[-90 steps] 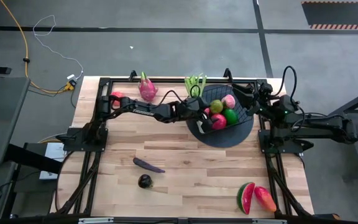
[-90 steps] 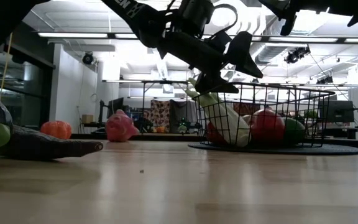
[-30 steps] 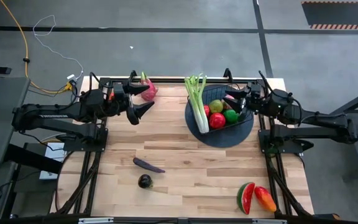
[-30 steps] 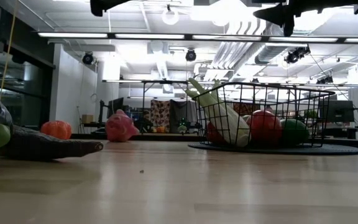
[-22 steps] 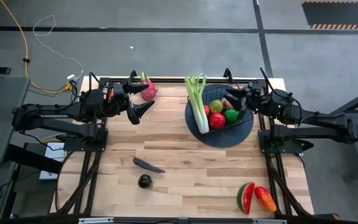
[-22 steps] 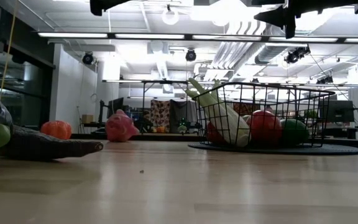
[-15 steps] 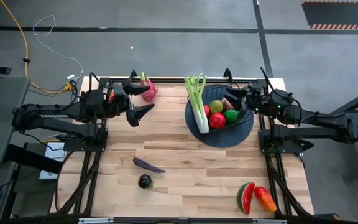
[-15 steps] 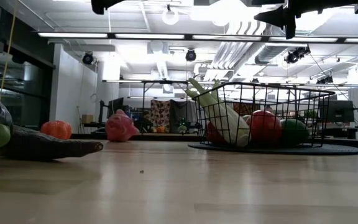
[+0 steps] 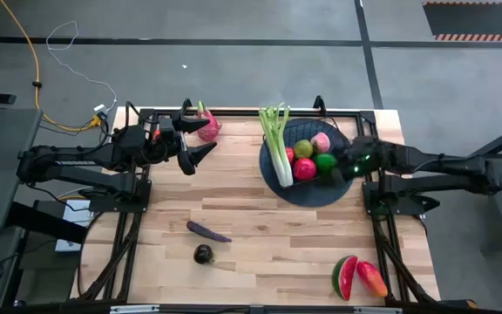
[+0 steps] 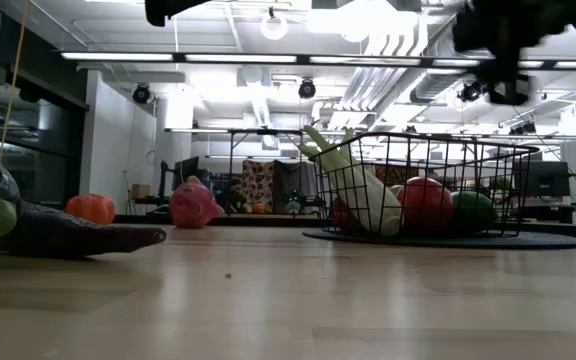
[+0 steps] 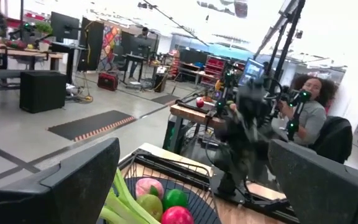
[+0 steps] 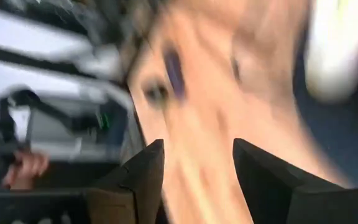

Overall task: Build produce basket
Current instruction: Put the watermelon into the wire basket

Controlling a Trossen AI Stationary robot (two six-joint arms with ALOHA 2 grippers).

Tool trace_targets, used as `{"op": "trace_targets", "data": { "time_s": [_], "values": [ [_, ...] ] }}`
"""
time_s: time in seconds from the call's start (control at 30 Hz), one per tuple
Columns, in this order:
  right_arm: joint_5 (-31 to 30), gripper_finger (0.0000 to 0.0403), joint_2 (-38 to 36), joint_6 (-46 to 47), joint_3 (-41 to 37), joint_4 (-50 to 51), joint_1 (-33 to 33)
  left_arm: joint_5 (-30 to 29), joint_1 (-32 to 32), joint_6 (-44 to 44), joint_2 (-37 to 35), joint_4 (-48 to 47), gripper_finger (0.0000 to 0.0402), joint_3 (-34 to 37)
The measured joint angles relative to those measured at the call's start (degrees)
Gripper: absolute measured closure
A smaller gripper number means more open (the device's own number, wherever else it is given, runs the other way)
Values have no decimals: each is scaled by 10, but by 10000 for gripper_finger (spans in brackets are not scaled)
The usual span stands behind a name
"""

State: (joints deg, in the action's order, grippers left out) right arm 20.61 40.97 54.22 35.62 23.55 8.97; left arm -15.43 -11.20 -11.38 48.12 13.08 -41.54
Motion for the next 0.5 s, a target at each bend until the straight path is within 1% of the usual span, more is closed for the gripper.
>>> {"op": "trace_targets", "data": {
  "time_s": [0.1, 0.17, 0.23, 0.33, 0.5],
  "values": [
    [38, 222, 18, 85, 0, 94, -60, -4, 0, 0, 0, 0, 2, 0],
    [40, 222, 27, 136, 0, 139, -111, -4, 0, 0, 0, 0, 2, 0],
    [36, 222, 34, 187, 0, 155, -169, -4, 0, 0, 0, 0, 2, 0],
    [7, 222, 45, 287, 0, 131, -262, -4, 0, 0, 0, 0, 2, 0],
    [-68, 222, 84, 473, 1, 37, -409, -4, 0, 25, 0, 0, 2, 0]
  ]
}}
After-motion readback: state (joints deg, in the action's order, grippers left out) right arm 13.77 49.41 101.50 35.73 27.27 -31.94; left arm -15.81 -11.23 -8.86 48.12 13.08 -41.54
